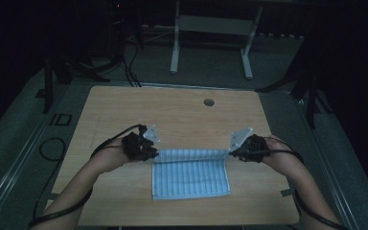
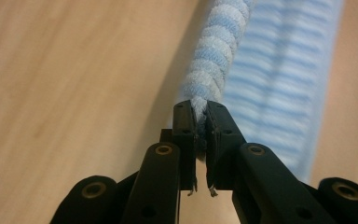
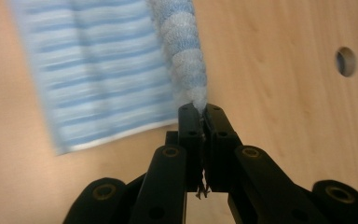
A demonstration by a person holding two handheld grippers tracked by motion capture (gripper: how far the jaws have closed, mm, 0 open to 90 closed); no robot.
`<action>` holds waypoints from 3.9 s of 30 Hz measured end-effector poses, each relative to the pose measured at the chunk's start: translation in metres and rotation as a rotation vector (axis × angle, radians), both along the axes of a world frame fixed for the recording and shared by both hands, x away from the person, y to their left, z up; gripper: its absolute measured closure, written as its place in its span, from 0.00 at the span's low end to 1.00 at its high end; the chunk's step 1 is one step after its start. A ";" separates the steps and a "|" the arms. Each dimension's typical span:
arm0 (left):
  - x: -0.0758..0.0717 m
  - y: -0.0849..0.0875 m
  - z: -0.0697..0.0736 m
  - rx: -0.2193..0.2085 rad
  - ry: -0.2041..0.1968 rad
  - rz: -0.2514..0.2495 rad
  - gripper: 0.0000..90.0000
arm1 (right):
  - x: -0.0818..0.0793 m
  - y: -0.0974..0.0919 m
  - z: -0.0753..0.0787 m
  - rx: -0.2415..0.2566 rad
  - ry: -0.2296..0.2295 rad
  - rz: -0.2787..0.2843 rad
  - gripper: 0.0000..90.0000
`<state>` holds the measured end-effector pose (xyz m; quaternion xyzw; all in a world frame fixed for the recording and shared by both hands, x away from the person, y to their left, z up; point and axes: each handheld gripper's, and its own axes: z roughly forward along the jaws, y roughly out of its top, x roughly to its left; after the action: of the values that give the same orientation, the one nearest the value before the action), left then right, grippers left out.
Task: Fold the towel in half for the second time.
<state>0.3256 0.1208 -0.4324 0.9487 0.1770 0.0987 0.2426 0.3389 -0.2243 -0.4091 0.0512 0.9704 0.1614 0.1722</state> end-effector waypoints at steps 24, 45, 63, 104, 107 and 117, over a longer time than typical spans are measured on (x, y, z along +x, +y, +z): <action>-0.056 -0.027 -0.048 0.086 0.123 -0.084 0.75 | -0.057 -0.008 -0.052 0.036 0.176 0.043 0.89; 0.014 -0.035 -0.084 0.099 0.178 0.014 0.75 | 0.021 0.022 -0.105 0.003 0.260 -0.050 0.95; 0.070 -0.028 -0.085 0.081 0.154 0.088 0.73 | 0.077 0.025 -0.105 0.037 0.279 -0.153 0.94; 0.070 -0.020 -0.066 -0.157 0.032 0.207 0.16 | 0.080 0.038 -0.089 0.343 0.199 -0.155 0.16; 0.069 -0.018 -0.069 -0.156 0.034 0.220 0.10 | 0.078 0.037 -0.094 0.348 0.199 -0.162 0.15; 0.062 0.006 -0.078 -0.190 0.012 0.295 0.10 | 0.073 0.016 -0.109 0.425 0.167 -0.243 0.15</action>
<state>0.3876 0.1266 -0.5105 0.8859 0.3243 0.1102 0.3128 0.4119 -0.2087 -0.5178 0.2157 0.9122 0.3352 0.0951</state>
